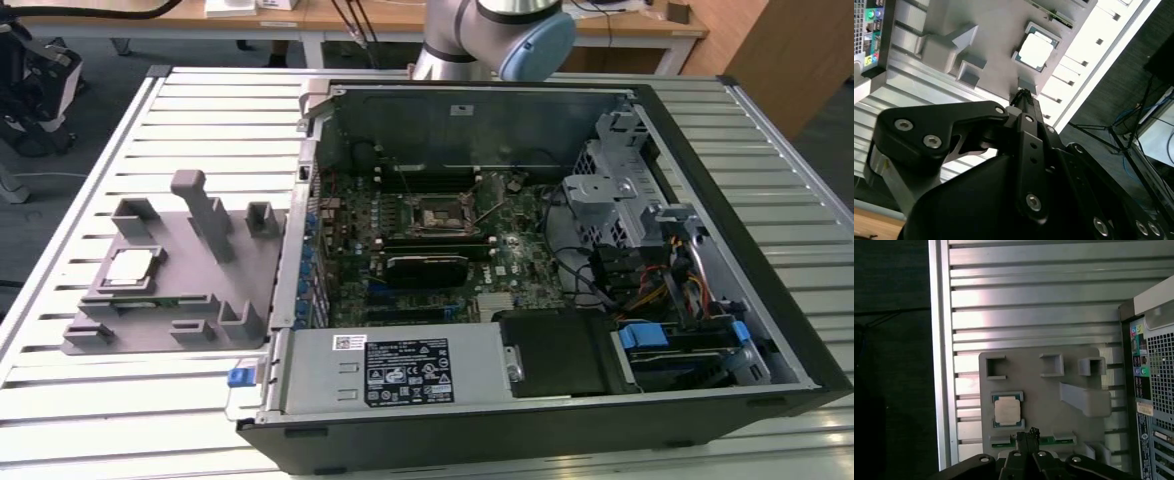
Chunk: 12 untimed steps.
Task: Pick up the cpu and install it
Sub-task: 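Pick up the cpu and move it towards the insertion slot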
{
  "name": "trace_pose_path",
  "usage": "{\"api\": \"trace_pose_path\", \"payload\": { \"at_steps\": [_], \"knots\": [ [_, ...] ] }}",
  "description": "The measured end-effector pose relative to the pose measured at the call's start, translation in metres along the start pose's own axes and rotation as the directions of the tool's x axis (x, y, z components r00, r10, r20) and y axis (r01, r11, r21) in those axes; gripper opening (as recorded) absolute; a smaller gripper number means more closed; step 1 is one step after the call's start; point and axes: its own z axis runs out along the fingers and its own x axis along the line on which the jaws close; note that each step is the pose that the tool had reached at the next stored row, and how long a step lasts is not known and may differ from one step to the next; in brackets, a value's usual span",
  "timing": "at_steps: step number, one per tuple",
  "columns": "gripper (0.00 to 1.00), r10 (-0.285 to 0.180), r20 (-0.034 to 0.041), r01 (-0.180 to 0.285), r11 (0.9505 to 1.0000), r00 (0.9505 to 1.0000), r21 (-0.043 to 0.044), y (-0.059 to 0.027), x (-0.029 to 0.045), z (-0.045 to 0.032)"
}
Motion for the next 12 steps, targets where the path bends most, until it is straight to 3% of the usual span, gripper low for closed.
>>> {"api": "trace_pose_path", "payload": {
  "at_steps": [3, 8, 12],
  "knots": [
    [0.11, 0.000, 0.0027, 0.000, 1.0000, 1.0000, 0.0013, -0.0002, 0.0004, 0.0025],
    [0.11, -0.001, 0.0138, 0.001, 1.0000, 0.9999, 0.0015, -0.0006, 0.0007, 0.0076],
    [0.11, 0.000, 0.0135, 0.000, 0.9999, 0.9999, -0.0102, -0.0018, 0.0010, 0.0119]
  ]
}}
